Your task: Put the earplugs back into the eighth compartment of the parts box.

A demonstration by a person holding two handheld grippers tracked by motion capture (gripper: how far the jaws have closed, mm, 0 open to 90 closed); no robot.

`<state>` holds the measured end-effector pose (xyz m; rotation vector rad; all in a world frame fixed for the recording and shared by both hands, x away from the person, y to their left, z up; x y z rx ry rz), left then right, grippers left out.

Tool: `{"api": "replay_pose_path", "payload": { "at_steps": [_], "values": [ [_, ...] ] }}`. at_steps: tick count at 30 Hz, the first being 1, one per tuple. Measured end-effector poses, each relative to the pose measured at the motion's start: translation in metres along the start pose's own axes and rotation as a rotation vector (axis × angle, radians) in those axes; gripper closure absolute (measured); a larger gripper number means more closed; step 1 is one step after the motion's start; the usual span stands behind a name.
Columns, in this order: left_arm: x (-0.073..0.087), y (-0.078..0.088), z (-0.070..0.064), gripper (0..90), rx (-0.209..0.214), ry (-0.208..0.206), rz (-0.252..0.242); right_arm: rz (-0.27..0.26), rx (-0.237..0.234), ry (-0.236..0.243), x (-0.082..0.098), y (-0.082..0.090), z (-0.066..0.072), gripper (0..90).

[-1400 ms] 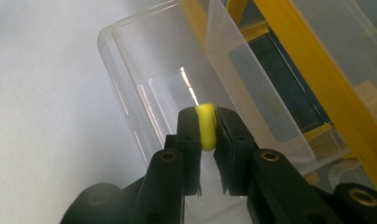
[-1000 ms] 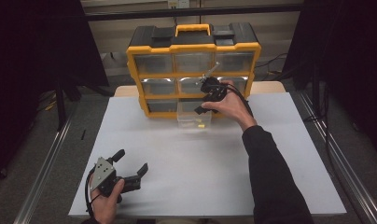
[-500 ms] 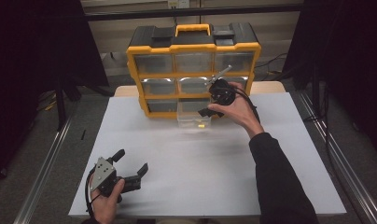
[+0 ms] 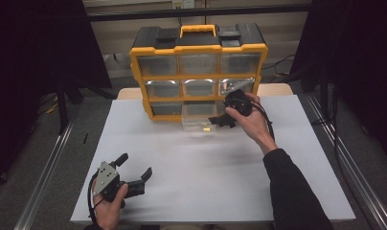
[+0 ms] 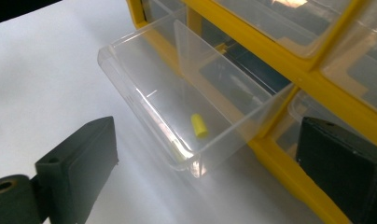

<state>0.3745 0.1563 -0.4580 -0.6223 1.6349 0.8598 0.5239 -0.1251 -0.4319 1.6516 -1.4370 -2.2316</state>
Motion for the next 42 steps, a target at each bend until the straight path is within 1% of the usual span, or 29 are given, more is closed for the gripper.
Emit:
{"api": "replay_pose_path", "payload": {
  "at_steps": [3, 5, 6, 7, 8, 9, 10, 11, 12, 14, 16, 17, 20, 22, 24, 27, 30, 32, 36, 37, 39, 41, 42],
  "values": [
    [0.000, 0.000, 0.000, 2.0, 0.001, 0.001, -0.001, -0.025, 0.037, -0.005, 0.003, 0.003, -0.001, 5.3],
    [0.001, 0.000, -0.001, 2.0, 0.002, 0.010, 0.001, -0.055, 0.043, -0.021, 0.004, 0.006, 0.000, 5.3],
    [0.000, 0.000, -0.002, 2.0, 0.003, 0.008, 0.001, -0.070, 0.049, -0.028, 0.004, 0.007, 0.000, 5.3],
    [0.000, 0.000, -0.001, 2.0, 0.003, 0.005, 0.002, -0.090, 0.060, -0.029, 0.005, 0.009, 0.000, 5.3],
    [0.000, 0.000, -0.001, 2.0, 0.007, 0.002, 0.003, -0.100, 0.065, -0.030, 0.006, 0.009, 0.000, 5.3],
    [0.001, 0.000, 0.000, 2.0, -0.004, -0.005, 0.005, -0.110, 0.073, -0.029, 0.007, 0.010, 0.001, 5.3],
    [0.001, 0.000, -0.001, 2.0, 0.000, 0.006, 0.003, -0.121, 0.082, -0.031, 0.008, 0.011, 0.001, 5.3],
    [0.000, 0.000, 0.000, 2.0, -0.001, -0.001, 0.002, -0.133, 0.094, -0.035, 0.008, 0.012, 0.001, 5.3],
    [0.000, 0.000, 0.000, 2.0, -0.002, 0.002, 0.002, -0.146, 0.102, -0.037, 0.009, 0.013, 0.001, 5.3],
    [0.001, 0.000, -0.001, 2.0, 0.000, 0.002, 0.005, -0.174, 0.115, -0.045, 0.009, 0.015, 0.001, 5.3],
    [0.000, 0.000, 0.000, 2.0, 0.000, -0.001, 0.003, -0.197, 0.115, -0.048, 0.010, 0.016, 0.002, 5.3],
    [0.000, 0.000, 0.000, 2.1, -0.001, 0.006, -0.002, -0.204, 0.117, -0.050, 0.011, 0.017, 0.003, 5.3],
    [0.000, 0.000, 0.000, 2.0, 0.001, 0.000, 0.003, -0.212, 0.115, -0.038, 0.016, 0.017, 0.008, 4.8],
    [0.000, 0.000, 0.000, 2.1, -0.003, 0.005, 0.000, -0.220, 0.119, -0.042, 0.020, 0.018, 0.011, 4.7],
    [0.000, -0.001, 0.000, 2.1, 0.000, 0.007, -0.001, -0.234, 0.127, -0.044, 0.025, 0.019, 0.013, 4.7],
    [0.000, -0.001, 0.000, 2.1, -0.002, 0.009, -0.004, -0.238, 0.149, -0.036, 0.033, 0.020, 0.016, 4.7],
    [0.000, -0.001, 0.001, 2.1, -0.010, 0.013, -0.001, -0.258, 0.165, -0.036, 0.040, 0.023, 0.019, 4.6],
    [0.001, -0.001, 0.001, 2.3, -0.012, 0.011, 0.004, -0.289, 0.175, -0.049, 0.042, 0.026, 0.019, 4.6],
    [0.001, -0.001, 0.000, 2.3, -0.011, 0.012, 0.002, -0.347, 0.176, -0.109, 0.049, 0.030, 0.019, 4.7],
    [0.000, -0.001, 0.000, 2.3, -0.011, 0.016, 0.000, -0.353, 0.185, -0.115, 0.052, 0.031, 0.018, 4.7],
    [0.001, -0.001, 0.001, 2.3, -0.014, 0.011, 0.003, -0.359, 0.198, -0.137, 0.057, 0.033, 0.016, 4.6],
    [0.000, -0.001, 0.002, 2.3, -0.016, 0.013, -0.002, -0.374, 0.231, -0.152, 0.060, 0.037, 0.013, 4.6],
    [0.000, -0.001, 0.002, 2.3, -0.017, 0.014, -0.001, -0.379, 0.244, -0.146, 0.061, 0.039, 0.012, 4.6]
  ]
}}
Point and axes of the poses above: each handheld gripper's, and its own axes: y roughly backward along the jaws, x roughly out of its underside, z roughly to its left, the point moved 10 cm from there along -y, roughly forward along the jaws, and after that the axes turned 4 degrees about y, right-handed, at the moved point
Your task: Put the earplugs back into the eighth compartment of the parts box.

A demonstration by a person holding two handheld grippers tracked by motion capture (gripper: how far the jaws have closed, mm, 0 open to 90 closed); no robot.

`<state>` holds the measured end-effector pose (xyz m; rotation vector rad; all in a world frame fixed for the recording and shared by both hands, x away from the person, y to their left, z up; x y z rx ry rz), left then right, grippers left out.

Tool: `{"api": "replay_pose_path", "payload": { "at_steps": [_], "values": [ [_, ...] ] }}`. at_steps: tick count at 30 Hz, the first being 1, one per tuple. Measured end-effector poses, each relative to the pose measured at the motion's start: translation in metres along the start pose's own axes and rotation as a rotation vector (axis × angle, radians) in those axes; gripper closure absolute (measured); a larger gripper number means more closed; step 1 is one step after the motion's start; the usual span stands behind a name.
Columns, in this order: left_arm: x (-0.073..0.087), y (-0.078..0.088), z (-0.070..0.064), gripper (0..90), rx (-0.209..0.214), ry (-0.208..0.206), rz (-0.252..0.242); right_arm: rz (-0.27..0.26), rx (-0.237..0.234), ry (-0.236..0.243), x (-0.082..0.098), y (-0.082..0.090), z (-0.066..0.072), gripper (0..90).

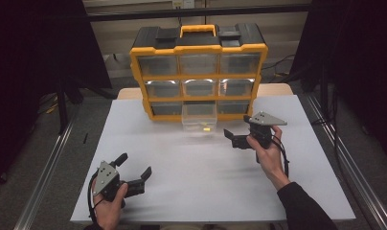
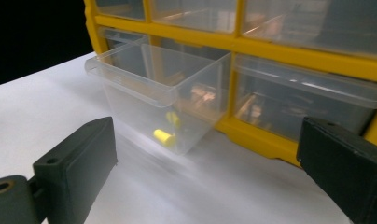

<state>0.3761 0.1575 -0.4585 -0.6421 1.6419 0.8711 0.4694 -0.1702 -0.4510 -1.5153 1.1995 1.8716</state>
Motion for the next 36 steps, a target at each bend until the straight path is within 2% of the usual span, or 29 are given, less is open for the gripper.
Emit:
{"api": "replay_pose_path", "payload": {
  "at_steps": [2, 10, 15, 21, 26, 29, 36],
  "values": [
    [0.001, 0.000, 0.000, 2.3, 0.001, 0.002, 0.005, -0.016, 0.016, 0.004, -0.001, 0.005, -0.001, 4.6],
    [0.000, 0.000, 0.000, 2.3, 0.002, -0.001, 0.004, -0.063, 0.025, -0.013, 0.008, 0.025, 0.004, 4.6],
    [0.001, 0.000, -0.001, 2.3, 0.002, 0.000, 0.007, -0.051, 0.032, -0.013, 0.016, 0.037, 0.005, 4.5],
    [0.001, 0.000, -0.001, 2.3, -0.004, 0.005, 0.007, -0.050, 0.065, 0.003, 0.025, 0.051, 0.001, 4.4],
    [0.002, 0.002, 0.000, 2.3, -0.006, -0.001, 0.010, -0.079, 0.083, -0.015, 0.024, 0.067, -0.001, 4.5],
    [0.001, 0.002, 0.000, 2.3, -0.009, 0.002, 0.008, -0.094, 0.115, -0.019, 0.026, 0.076, -0.005, 4.5],
    [0.002, 0.004, 0.001, 2.3, -0.019, 0.000, 0.011, -0.097, 0.130, -0.029, 0.034, 0.093, -0.003, 4.4]
  ]
}}
Point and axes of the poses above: each handheld gripper's, and its own axes: y roughly backward along the jaws, x roughly out of its underside, z roughly to its left, the point moved 10 cm from there along -y, roughly forward along the jaws, and after that the axes turned 4 degrees about y, right-handed, at the moved point
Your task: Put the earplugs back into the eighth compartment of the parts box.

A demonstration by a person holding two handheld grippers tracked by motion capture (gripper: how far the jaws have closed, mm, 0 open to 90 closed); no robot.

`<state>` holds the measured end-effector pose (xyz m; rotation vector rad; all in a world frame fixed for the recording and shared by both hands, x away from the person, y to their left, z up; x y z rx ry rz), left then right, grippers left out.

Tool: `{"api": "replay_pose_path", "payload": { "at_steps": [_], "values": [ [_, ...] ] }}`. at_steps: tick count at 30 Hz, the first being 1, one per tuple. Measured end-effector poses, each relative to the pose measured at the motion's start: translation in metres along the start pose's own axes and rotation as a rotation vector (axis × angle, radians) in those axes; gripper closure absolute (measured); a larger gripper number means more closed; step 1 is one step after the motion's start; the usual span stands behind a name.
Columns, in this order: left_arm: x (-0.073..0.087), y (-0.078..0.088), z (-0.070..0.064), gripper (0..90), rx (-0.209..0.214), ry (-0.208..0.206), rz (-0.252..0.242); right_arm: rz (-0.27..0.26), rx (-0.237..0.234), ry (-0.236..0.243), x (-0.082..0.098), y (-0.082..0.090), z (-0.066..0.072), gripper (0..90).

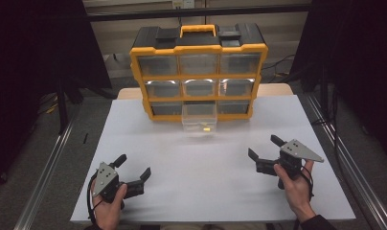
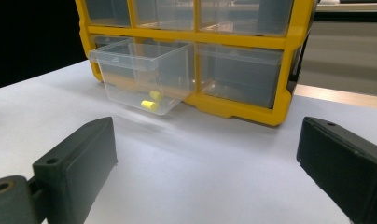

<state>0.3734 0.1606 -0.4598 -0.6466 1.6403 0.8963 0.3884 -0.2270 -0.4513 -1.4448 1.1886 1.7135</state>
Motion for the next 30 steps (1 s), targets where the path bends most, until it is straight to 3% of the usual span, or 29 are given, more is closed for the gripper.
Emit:
{"api": "replay_pose_path", "payload": {
  "at_steps": [12, 17, 20, 30],
  "values": [
    [0.000, 0.003, 0.003, 2.3, -0.010, 0.013, -0.011, -0.019, 0.065, -0.030, 0.009, 0.033, -0.016, 5.2],
    [-0.002, 0.005, 0.001, 2.3, -0.010, -0.007, -0.015, 0.002, 0.095, 0.004, 0.022, 0.046, -0.017, 5.7],
    [-0.004, 0.005, -0.001, 2.3, -0.012, -0.024, -0.022, -0.001, 0.105, 0.000, 0.025, 0.051, -0.019, 5.6],
    [-0.002, 0.004, -0.001, 2.3, -0.007, -0.010, -0.014, 0.002, 0.076, -0.011, 0.024, 0.047, -0.021, 6.0]
  ]
}}
Point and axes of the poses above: each handheld gripper's, and its own axes: y roughly backward along the jaws, x roughly out of its underside, z roughly to its left, the point moved 10 cm from there along -y, roughly forward along the jaws, and after that the axes turned 4 degrees about y, right-handed, at the moved point
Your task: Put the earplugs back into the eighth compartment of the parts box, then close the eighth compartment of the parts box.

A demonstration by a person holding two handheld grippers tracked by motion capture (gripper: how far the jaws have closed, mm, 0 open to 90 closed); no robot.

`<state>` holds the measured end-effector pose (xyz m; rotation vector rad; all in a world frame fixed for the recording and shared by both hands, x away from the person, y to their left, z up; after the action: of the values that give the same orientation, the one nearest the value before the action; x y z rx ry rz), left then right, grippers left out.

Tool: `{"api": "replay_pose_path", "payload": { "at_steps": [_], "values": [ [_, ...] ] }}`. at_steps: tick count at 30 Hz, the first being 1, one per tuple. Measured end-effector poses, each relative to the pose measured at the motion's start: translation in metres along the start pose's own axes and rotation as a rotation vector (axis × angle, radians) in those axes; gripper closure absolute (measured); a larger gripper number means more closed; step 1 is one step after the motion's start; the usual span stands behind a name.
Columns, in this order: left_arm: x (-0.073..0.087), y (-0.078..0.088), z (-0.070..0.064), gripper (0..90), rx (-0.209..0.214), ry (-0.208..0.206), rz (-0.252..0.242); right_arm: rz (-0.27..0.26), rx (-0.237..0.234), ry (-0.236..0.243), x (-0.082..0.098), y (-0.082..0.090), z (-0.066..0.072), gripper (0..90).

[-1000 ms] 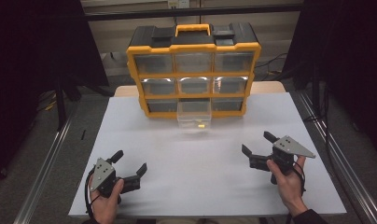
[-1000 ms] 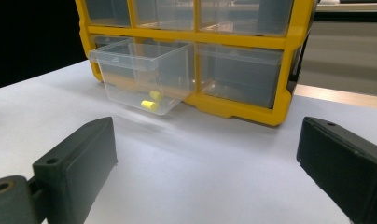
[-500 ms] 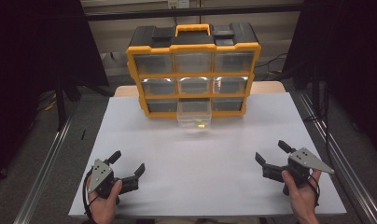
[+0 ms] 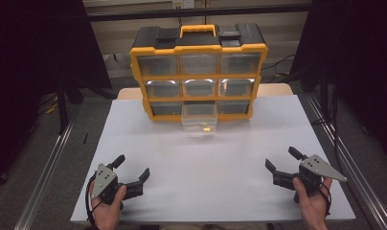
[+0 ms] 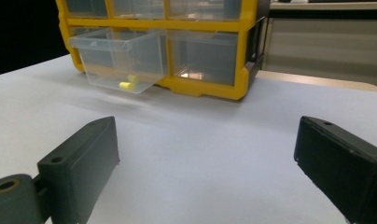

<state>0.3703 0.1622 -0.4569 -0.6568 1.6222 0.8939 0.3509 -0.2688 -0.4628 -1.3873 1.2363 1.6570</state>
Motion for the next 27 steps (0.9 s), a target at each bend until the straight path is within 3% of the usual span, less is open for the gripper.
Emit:
{"api": "replay_pose_path", "payload": {
  "at_steps": [11, 17, 27],
  "values": [
    [0.001, 0.000, 0.002, 2.2, 0.010, 0.012, 0.000, 0.025, -0.087, -0.001, 0.001, -0.014, 0.012, 5.6],
    [0.001, -0.001, 0.000, 2.3, 0.007, 0.002, 0.003, 0.010, -0.198, 0.036, 0.000, -0.017, 0.031, 2.6],
    [0.000, -0.001, -0.002, 2.3, 0.009, -0.001, 0.001, -0.007, -0.266, 0.047, -0.005, -0.025, 0.048, 2.6]
  ]
}}
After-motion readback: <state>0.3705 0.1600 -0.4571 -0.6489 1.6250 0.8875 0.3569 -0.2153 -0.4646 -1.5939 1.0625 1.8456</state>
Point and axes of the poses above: each handheld gripper's, and its own axes: y roughly backward along the jaws, x roughly out of its underside, z roughly to its left, the point moved 10 cm from there along -y, roughly forward along the jaws, and after that the axes turned 4 degrees about y, right-handed, at the moved point
